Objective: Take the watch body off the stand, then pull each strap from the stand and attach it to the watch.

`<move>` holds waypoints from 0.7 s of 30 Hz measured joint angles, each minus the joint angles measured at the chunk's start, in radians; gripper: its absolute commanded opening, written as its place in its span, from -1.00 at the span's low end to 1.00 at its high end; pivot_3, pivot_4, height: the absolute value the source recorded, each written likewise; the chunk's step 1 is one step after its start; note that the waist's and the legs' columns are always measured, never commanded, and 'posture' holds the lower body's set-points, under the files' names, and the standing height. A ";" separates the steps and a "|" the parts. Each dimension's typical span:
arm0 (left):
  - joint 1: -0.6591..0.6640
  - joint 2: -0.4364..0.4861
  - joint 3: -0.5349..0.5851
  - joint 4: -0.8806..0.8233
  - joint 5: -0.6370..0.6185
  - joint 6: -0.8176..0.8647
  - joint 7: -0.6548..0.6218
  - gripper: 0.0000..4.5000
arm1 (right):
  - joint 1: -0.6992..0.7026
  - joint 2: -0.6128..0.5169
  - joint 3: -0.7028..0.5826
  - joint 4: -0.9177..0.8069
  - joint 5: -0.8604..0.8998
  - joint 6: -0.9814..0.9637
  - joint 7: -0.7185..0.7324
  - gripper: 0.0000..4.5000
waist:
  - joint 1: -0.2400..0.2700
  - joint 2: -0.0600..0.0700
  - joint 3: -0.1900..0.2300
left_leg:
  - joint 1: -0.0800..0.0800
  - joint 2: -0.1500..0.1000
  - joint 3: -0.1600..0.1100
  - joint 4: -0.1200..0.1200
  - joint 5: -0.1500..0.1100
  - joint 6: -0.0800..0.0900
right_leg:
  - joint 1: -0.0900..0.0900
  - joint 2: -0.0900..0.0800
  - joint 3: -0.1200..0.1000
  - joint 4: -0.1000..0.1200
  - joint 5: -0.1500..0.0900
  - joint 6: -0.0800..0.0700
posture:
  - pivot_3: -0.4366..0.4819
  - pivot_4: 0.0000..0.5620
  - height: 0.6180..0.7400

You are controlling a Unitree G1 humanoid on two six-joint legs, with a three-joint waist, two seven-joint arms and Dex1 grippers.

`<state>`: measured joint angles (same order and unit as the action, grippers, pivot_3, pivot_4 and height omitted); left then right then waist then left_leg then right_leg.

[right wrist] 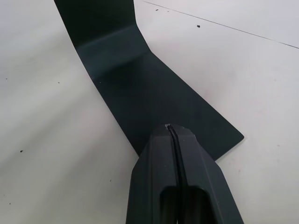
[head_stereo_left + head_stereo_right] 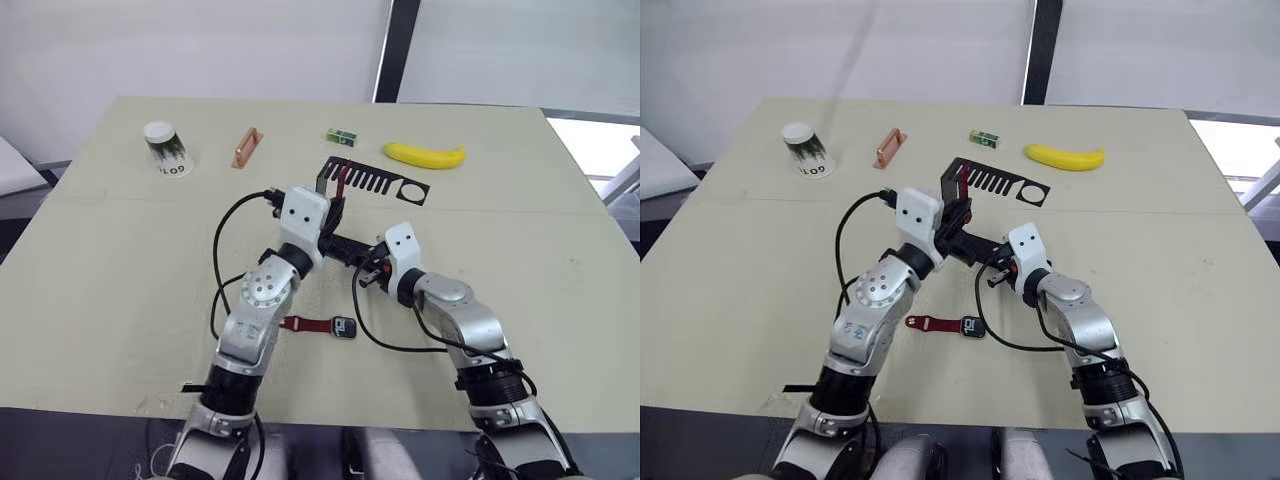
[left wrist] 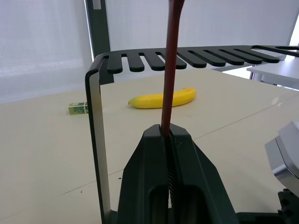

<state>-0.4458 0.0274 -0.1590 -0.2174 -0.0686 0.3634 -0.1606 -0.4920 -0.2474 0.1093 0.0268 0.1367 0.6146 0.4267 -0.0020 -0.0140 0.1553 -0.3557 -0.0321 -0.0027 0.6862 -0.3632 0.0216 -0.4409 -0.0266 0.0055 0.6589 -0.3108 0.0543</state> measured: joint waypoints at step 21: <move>-0.108 0.426 0.179 -0.031 -0.796 0.548 -0.738 -1.00 | 0.259 -0.328 -0.385 -0.643 0.801 0.311 0.292 0.97 | 0.000 0.001 0.001 | 0.000 0.000 -0.004 -0.001 0.000 0.001 | 0.003 0.000 -0.002 -0.007 0.000 0.000 | -0.05 -0.47 1.00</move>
<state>-0.5535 0.4539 0.0201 -0.2480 -0.8644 0.9110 -0.8982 -0.2334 -0.5754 -0.2752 -0.6165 0.9381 0.9259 0.7186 -0.0021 -0.0130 0.1567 -0.3559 -0.0321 -0.0070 0.6851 -0.3632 0.0224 -0.4378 -0.0267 0.0031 0.6522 -0.3109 0.0542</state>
